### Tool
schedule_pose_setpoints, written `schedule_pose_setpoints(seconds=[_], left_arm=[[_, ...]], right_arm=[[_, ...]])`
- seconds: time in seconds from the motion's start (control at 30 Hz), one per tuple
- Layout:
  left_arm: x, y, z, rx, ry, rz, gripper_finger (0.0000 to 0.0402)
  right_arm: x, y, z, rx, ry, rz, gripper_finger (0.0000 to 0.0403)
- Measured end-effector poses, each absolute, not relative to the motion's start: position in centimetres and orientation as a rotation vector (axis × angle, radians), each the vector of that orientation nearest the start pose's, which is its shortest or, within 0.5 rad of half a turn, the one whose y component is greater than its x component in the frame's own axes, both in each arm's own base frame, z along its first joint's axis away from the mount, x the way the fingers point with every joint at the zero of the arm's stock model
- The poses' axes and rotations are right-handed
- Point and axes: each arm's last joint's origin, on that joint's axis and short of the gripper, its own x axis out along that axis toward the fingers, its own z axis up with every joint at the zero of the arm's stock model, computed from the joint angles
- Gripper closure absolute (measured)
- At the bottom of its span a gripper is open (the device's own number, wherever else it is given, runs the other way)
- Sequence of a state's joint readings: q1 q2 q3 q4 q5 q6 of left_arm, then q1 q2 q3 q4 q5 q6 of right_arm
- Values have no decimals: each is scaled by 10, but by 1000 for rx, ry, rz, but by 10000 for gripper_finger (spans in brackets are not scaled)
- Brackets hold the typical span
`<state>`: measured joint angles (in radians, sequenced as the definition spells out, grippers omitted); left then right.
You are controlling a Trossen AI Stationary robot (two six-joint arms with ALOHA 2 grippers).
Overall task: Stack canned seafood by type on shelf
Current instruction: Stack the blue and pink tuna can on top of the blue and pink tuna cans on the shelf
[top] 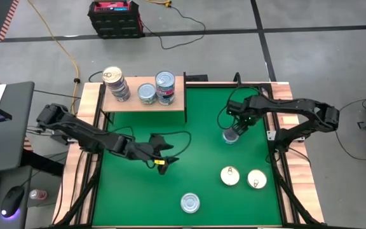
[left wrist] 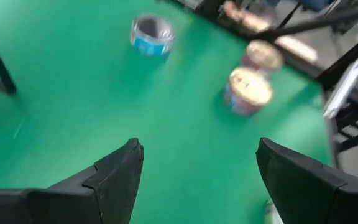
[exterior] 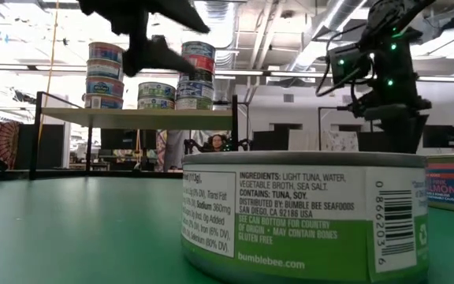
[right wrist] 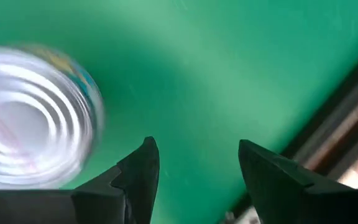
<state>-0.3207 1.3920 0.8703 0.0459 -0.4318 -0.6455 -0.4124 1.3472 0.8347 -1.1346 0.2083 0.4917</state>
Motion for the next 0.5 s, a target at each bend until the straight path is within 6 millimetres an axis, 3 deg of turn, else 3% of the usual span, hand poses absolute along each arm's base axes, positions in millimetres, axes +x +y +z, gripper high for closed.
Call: schedule_pose_setpoints(seconds=[0.23,0.37,0.5], left_arm=[[303,-75,223,-509,447,330,100],[304,-71,221,-558,448,354,100],[303,-72,223,-514,455,331,100]], right_arm=[[182,-94,185,497,1405,-905,159],[183,-93,166,474,1495,-910,159],[202,-83,152,487,1539,-749,159]])
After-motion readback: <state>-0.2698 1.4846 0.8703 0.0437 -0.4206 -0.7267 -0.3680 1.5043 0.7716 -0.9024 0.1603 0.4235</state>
